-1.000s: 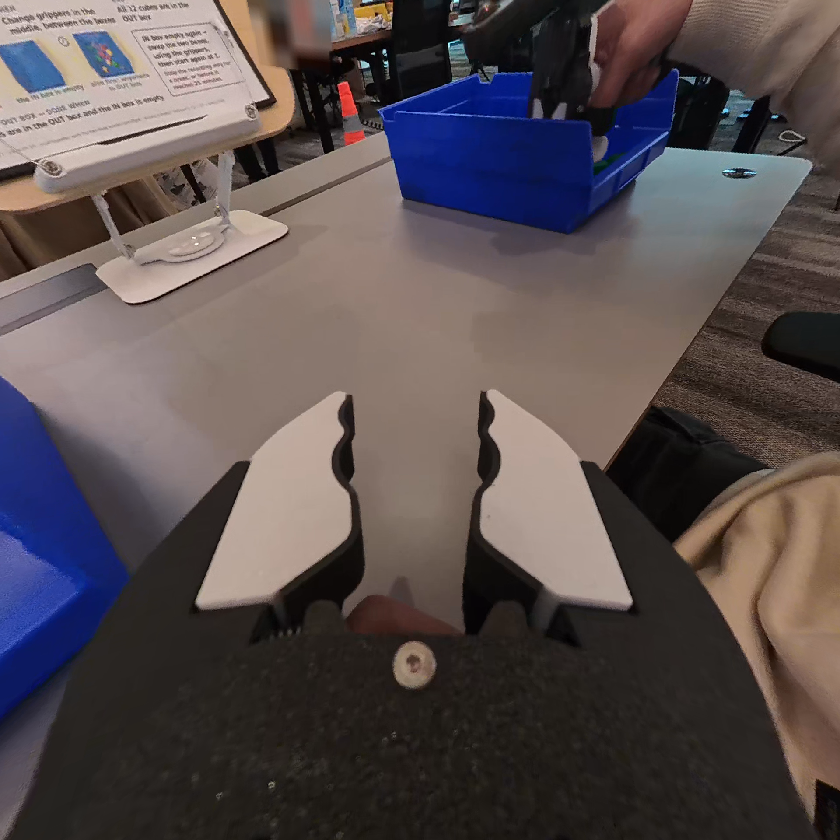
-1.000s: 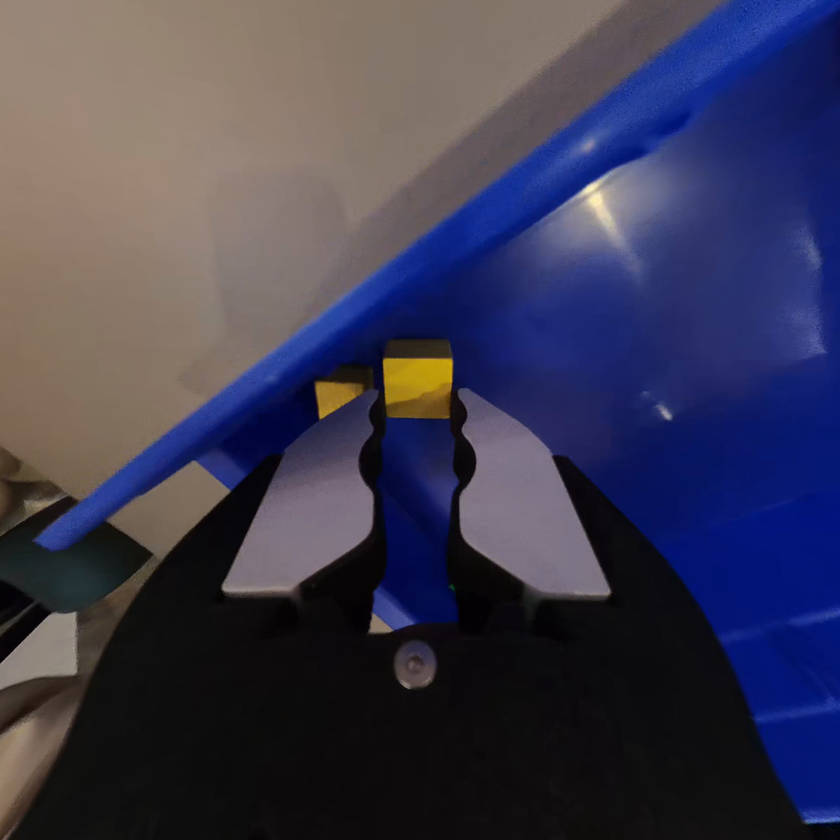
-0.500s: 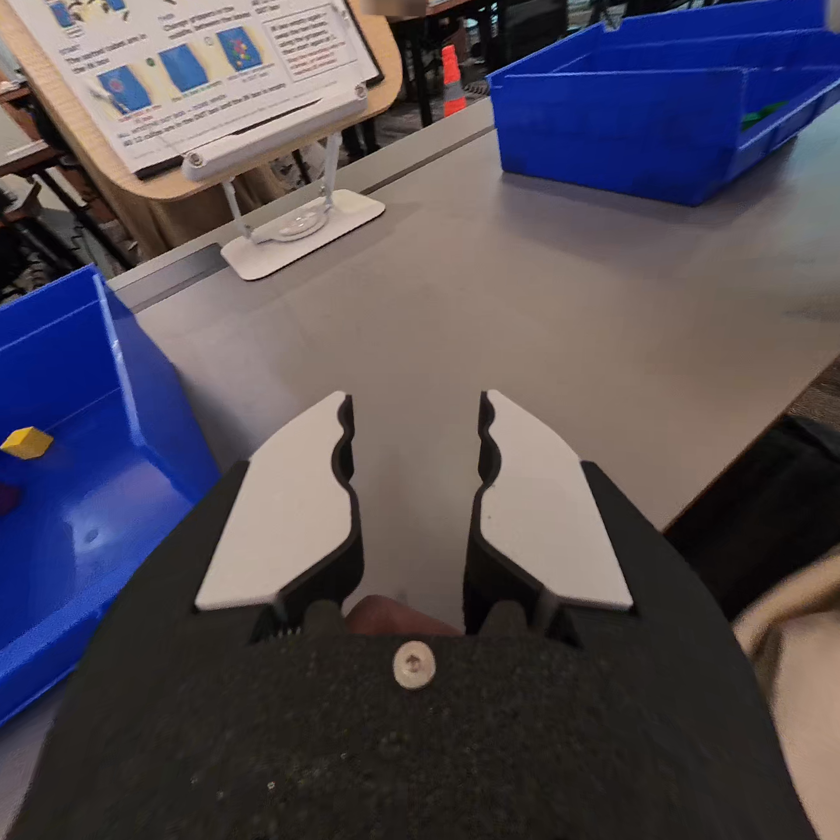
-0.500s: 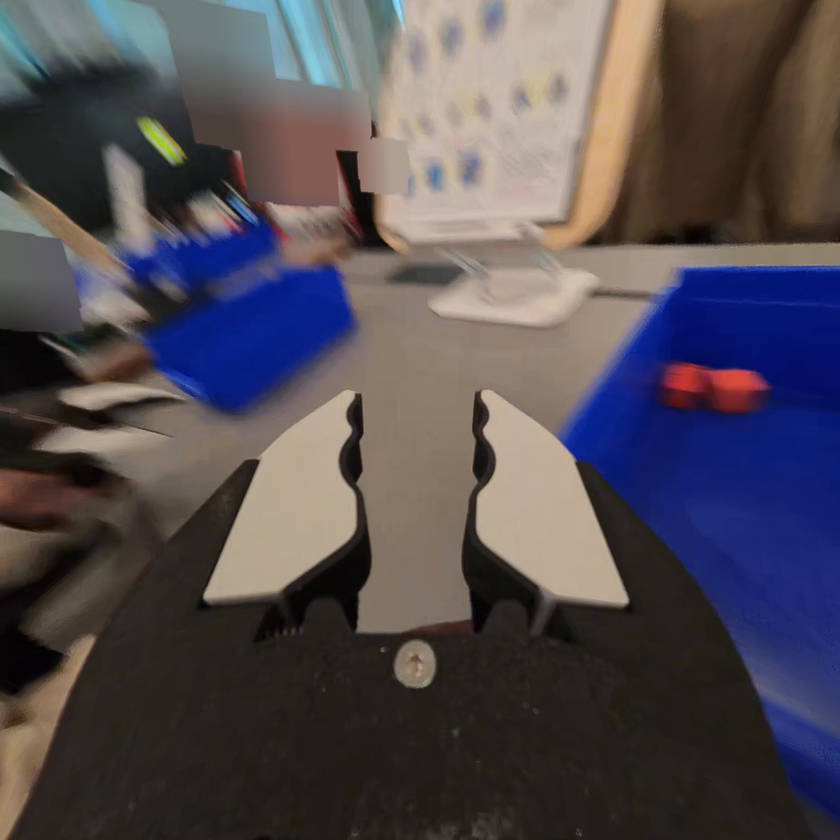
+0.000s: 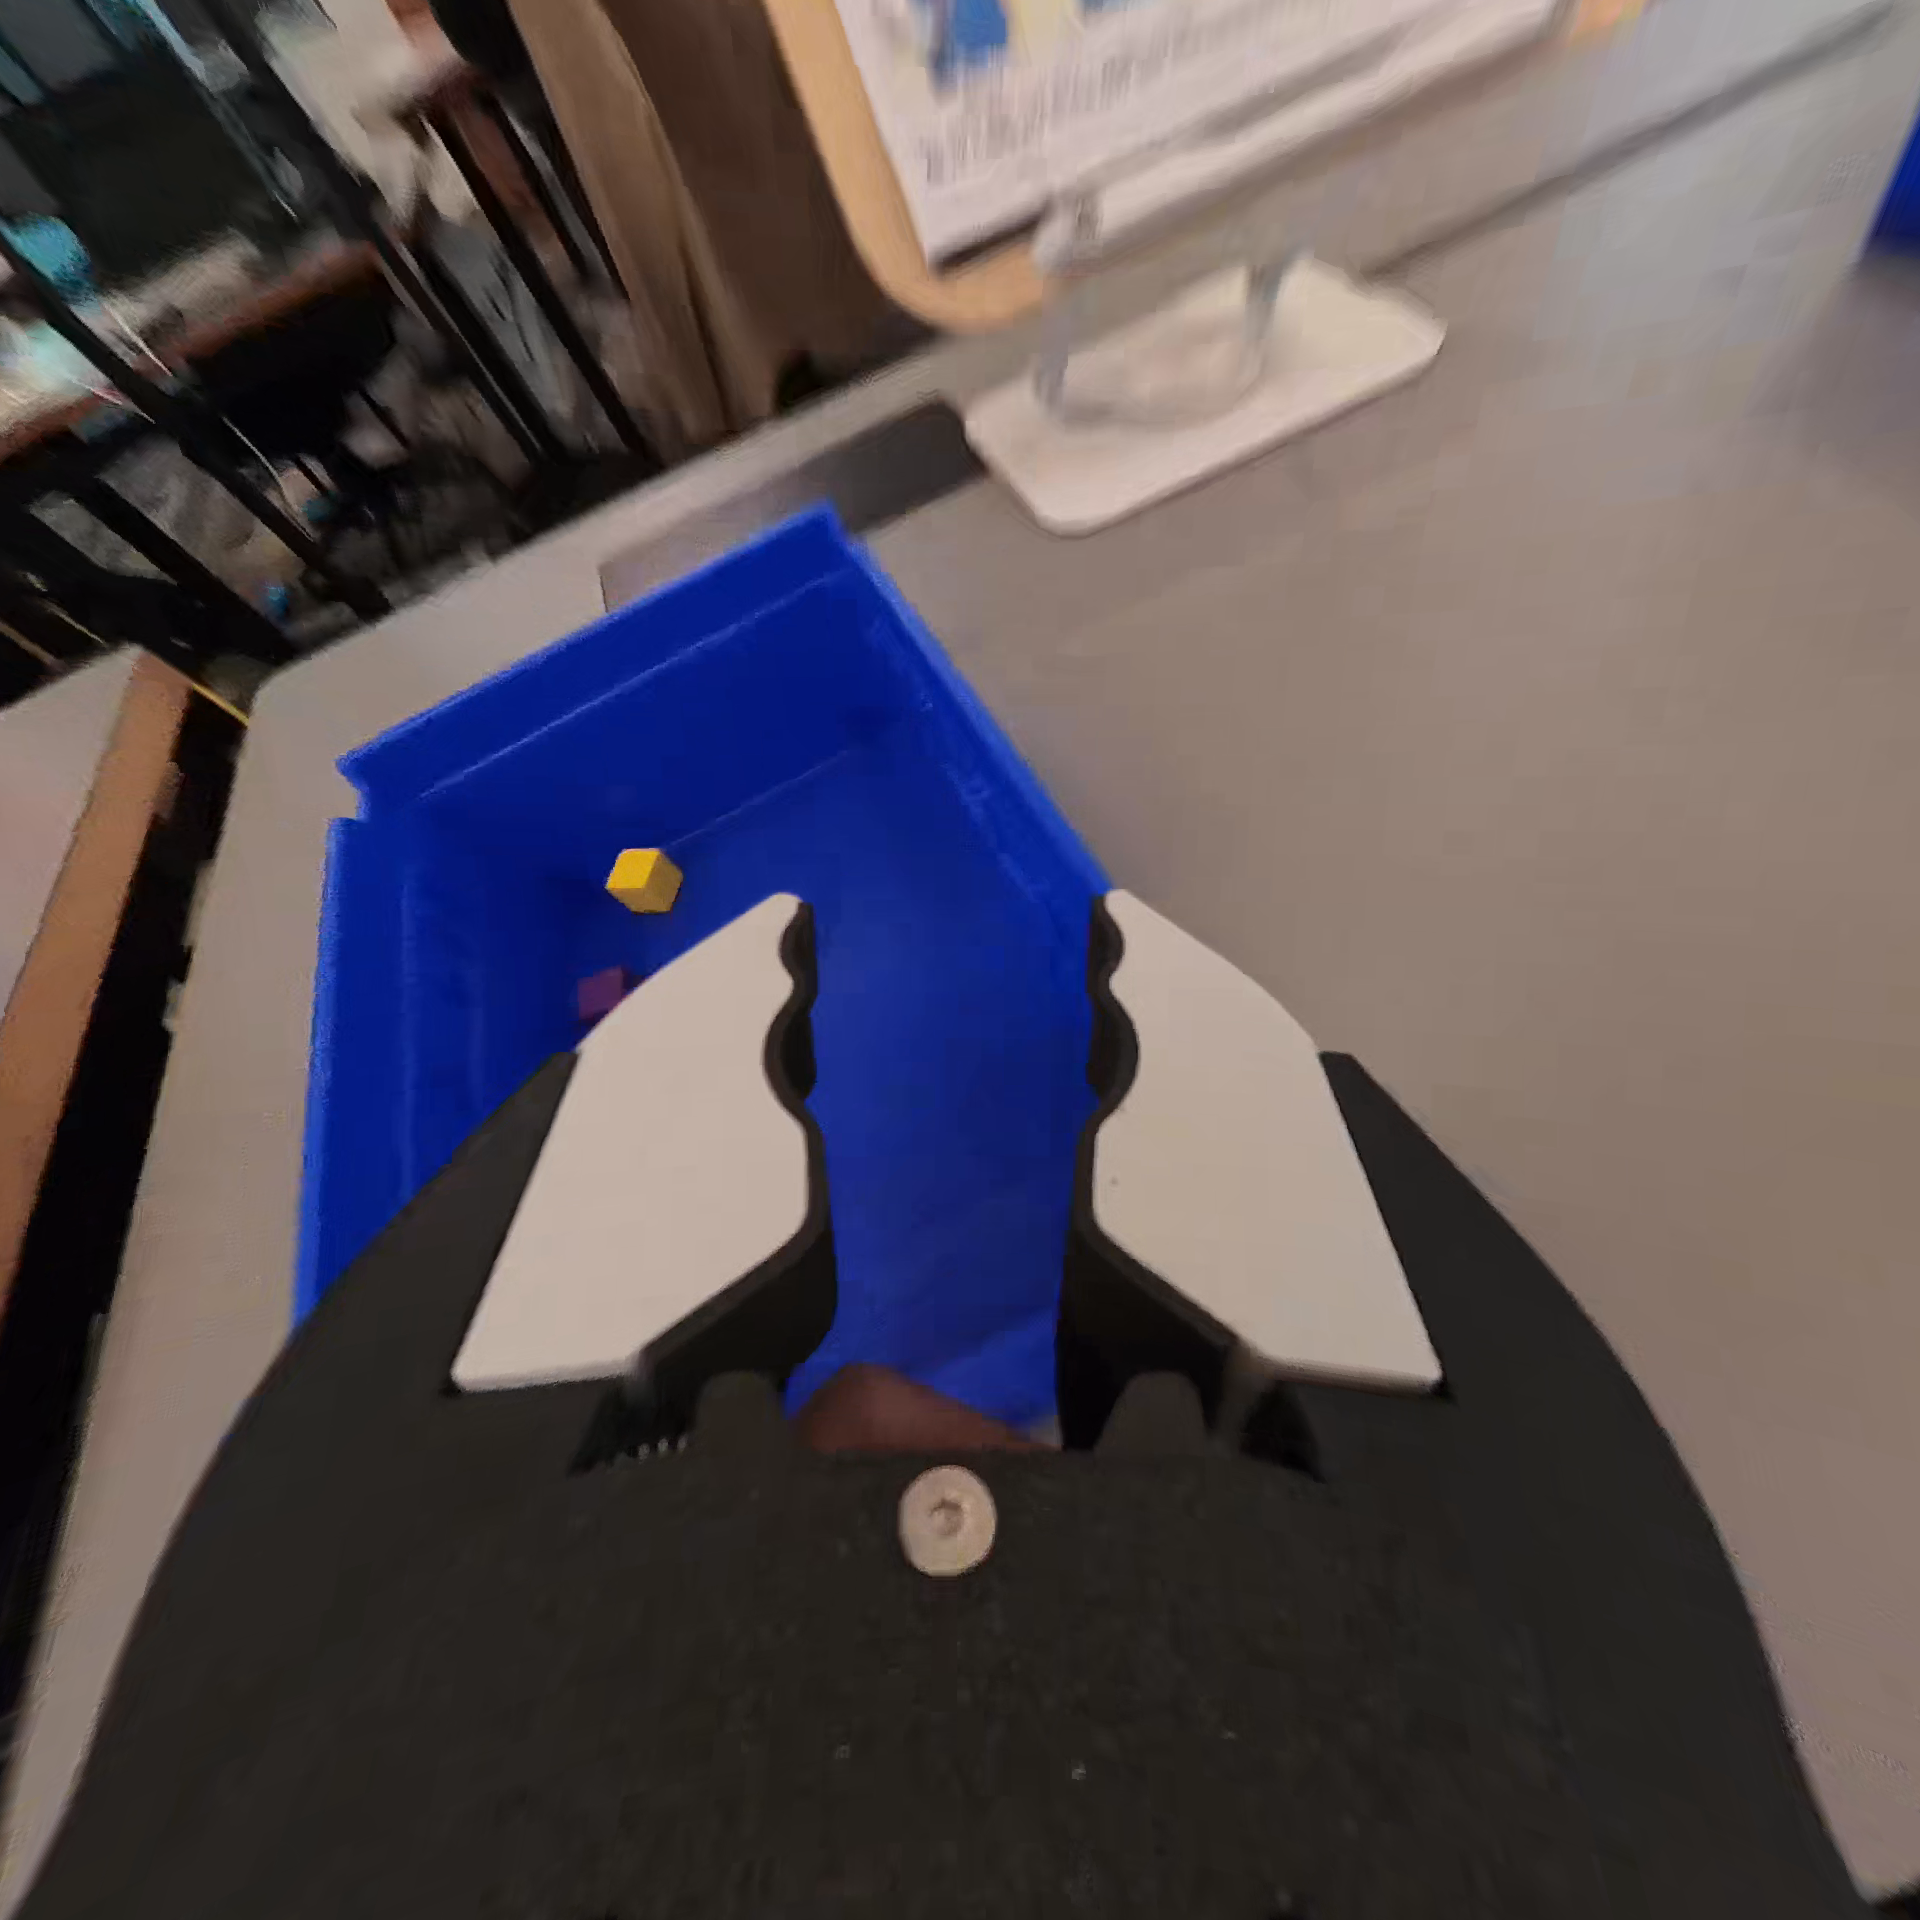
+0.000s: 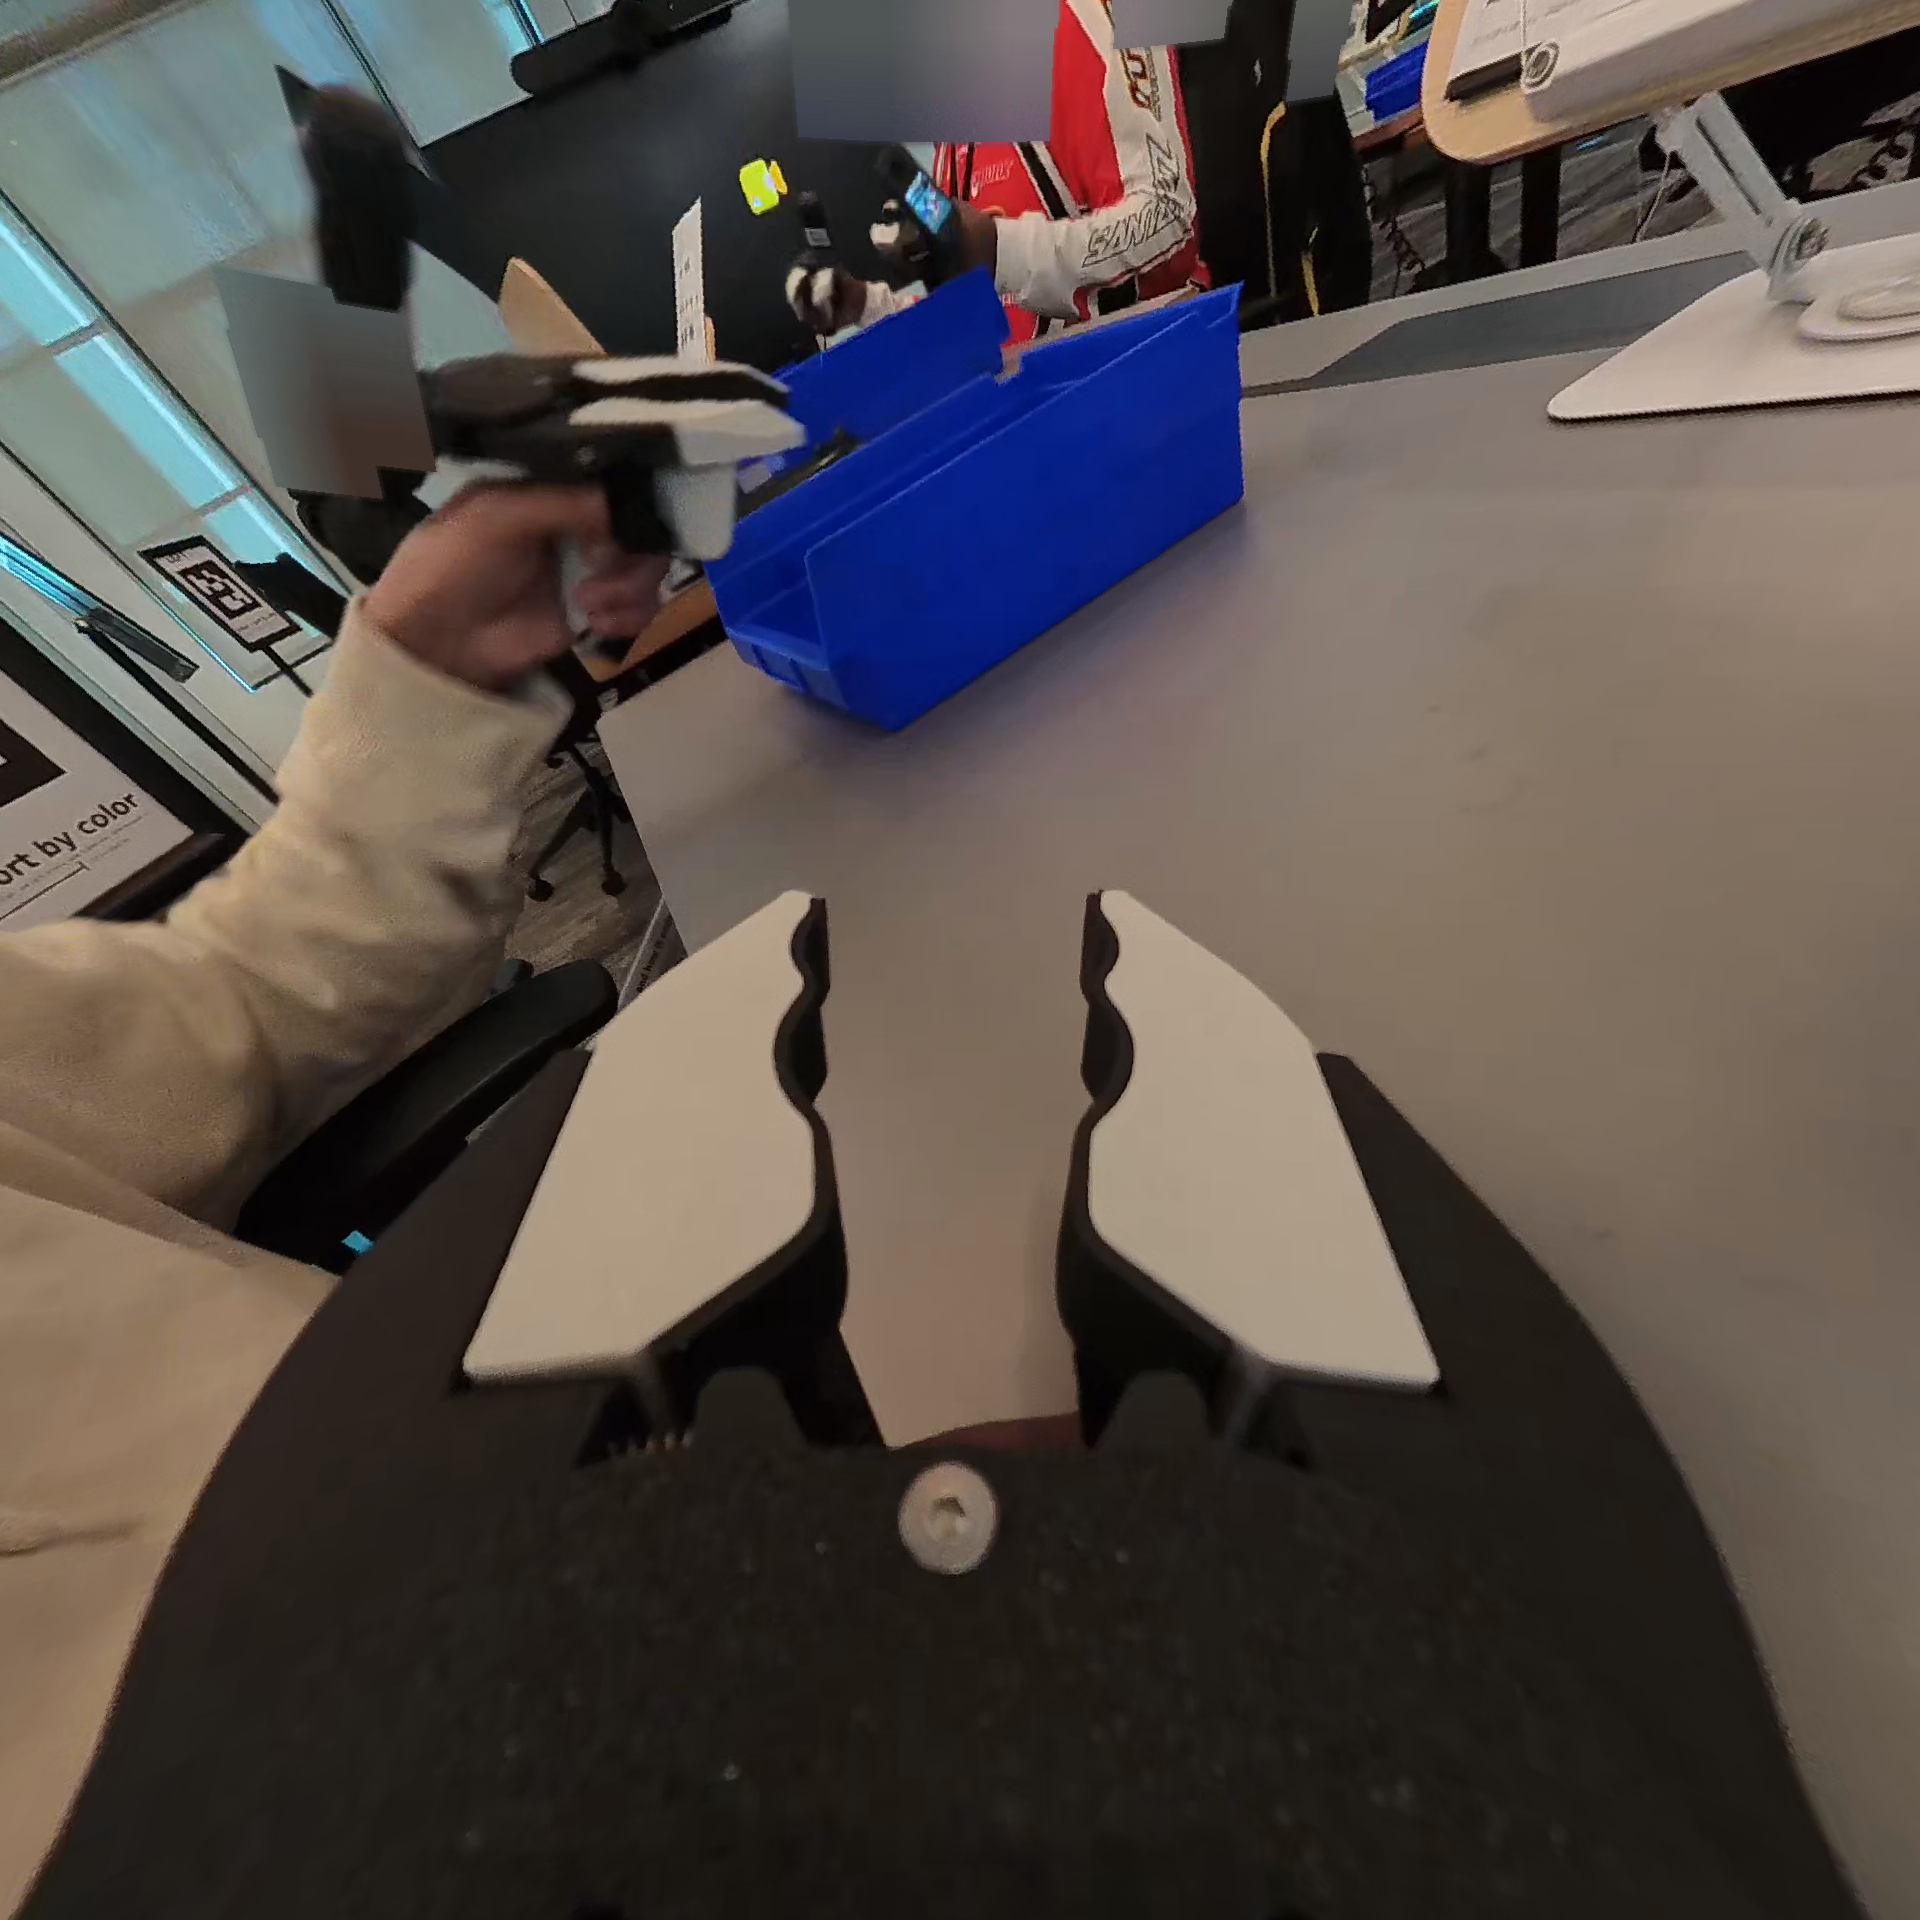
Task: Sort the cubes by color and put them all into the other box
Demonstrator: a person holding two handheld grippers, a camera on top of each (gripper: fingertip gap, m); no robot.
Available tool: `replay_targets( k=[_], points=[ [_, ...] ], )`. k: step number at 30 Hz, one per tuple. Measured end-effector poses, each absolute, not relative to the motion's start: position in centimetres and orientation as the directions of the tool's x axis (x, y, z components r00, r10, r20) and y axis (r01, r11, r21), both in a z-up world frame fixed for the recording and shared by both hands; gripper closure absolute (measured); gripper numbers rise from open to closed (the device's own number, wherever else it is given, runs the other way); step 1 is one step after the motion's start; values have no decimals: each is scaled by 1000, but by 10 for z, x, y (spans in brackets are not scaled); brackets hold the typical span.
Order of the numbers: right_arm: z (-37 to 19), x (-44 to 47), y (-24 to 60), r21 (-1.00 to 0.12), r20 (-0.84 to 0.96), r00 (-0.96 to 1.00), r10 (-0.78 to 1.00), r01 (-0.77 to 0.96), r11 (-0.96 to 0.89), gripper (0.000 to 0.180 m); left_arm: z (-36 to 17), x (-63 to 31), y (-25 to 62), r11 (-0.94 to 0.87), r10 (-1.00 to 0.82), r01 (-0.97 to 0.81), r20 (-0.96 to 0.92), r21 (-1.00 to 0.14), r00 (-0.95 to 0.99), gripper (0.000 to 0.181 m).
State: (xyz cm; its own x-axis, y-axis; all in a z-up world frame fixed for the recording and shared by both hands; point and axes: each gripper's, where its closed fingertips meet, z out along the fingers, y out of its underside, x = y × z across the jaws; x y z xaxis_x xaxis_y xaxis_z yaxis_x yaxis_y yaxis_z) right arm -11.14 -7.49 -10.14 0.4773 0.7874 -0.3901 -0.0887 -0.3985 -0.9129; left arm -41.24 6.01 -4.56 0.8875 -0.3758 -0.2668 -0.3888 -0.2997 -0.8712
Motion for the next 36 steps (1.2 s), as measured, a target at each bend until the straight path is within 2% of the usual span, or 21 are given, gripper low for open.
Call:
replay_targets(
  k=[2, 5, 9, 12, 16, 18, 19, 23, 25, 27, 31, 34, 36],
  points=[
    [-101, -110, -75, -910, -399, 467, 789, -94, -405, 133, -61, -441, 106, -429, -384, -462, -306, -776, 871, 128],
    [-97, -108, -77, -909, -403, 453, 795, -98, -405, 134, -84, -494, 176, -569, -370, -607, -487, -555, 791, 129],
    [-100, -104, -77, -927, -350, 482, 803, -57, -370, 135, -131, -512, 220, -717, -519, -627, -367, -306, 772, 130],
    [-101, -105, -79, -928, -347, 478, 807, -50, -369, 136, -153, -519, 239, -745, -558, -640, -349, -189, 753, 130],
    [-104, -105, -82, -926, -350, 464, 814, -42, -374, 136, -174, -535, 253, -801, -526, -592, -362, -95, 770, 133],
    [-105, -104, -82, -926, -349, 463, 814, -39, -375, 137, -181, -539, 257, -832, -487, -547, -348, -96, 801, 153],
    [-105, -103, -81, -924, -355, 461, 813, -42, -379, 137, -182, -538, 258, -842, -471, -529, -333, -107, 817, 157],
    [-104, -101, -78, -911, -393, 446, 805, -68, -407, 139, -181, -531, 238, -855, -483, -514, -253, -70, 838, 158],
    [-102, -99, -77, -907, -403, 439, 803, -78, -413, 140, -171, -525, 225, -844, -491, -525, -237, -108, 838, 158],
    [-101, -98, -76, -910, -398, 446, 802, -82, -406, 140, -153, -513, 208, -801, -522, -566, -235, -195, 820, 158],
    [-97, -93, -73, -907, -410, 453, 792, -112, -406, 140, -102, -483, 163, -628, -546, -614, -291, -478, 785, 158],
    [-92, -91, -69, -875, -481, 421, 769, -175, -451, 139, -43, -446, 125, -334, -520, -525, -311, -783, 795, 159],
    [-83, -94, -67, -820, -572, 343, 745, -244, -518, 138, -8, -407, 85, -118, -586, -406, -267, -906, 765, 159]
  ],
)
